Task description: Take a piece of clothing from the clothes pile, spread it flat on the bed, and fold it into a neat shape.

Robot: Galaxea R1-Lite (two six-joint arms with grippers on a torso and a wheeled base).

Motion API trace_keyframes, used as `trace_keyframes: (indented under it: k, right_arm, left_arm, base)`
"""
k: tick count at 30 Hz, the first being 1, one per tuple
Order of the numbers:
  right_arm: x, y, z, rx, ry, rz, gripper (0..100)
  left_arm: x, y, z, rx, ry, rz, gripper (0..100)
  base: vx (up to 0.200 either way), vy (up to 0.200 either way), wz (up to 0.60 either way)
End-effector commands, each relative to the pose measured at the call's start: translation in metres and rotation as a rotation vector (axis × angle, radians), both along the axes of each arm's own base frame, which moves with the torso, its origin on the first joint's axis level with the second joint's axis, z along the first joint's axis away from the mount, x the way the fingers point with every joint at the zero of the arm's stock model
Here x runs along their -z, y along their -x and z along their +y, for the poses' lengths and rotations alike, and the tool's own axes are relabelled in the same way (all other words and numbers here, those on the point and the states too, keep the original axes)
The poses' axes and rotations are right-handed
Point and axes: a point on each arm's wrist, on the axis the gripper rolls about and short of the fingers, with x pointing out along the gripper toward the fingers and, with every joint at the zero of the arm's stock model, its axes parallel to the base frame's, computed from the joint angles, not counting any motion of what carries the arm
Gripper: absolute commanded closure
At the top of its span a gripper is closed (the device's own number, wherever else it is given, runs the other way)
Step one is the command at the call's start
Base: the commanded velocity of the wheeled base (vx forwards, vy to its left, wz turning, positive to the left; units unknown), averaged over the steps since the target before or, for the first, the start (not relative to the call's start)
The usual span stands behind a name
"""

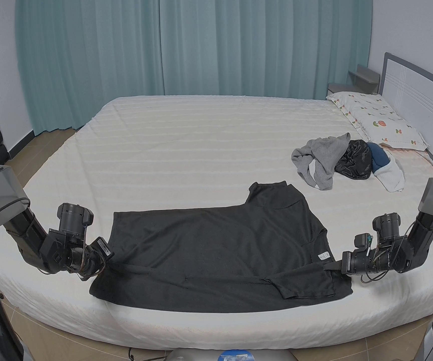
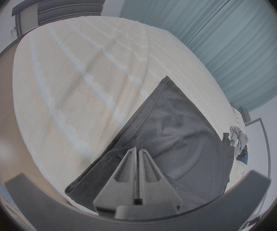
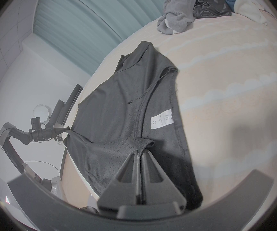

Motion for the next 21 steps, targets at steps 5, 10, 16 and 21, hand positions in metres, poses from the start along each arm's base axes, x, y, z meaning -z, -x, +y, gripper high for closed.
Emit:
trace_keyframes:
  k: [5,10,16,21]
  right_arm:
    - [-0.024,0.010,-0.009,0.020,-0.031,-0.046,100]
    - [-0.046,0.017,-0.012,0.025,-0.072,-0.089,100]
    - [-0.054,0.019,-0.001,0.009,-0.072,-0.101,100]
    - [-0.066,0.035,-0.009,0.046,-0.081,-0.106,100]
  left_arm:
    - [-0.005,0.007,0.001,0.000,-0.001,-0.002,100]
    - [-0.013,0.018,0.002,0.000,-0.001,-0.010,100]
    - [-0.020,0.027,0.002,-0.001,0.004,-0.023,100]
    - [-0.027,0.037,0.003,-0.003,0.006,-0.034,100]
  base:
    - [0.000,0.000,0.00]
    - [0.000,0.000,0.00]
    - [0.000,0.000,0.00]
    - [0.000,0.000,0.00]
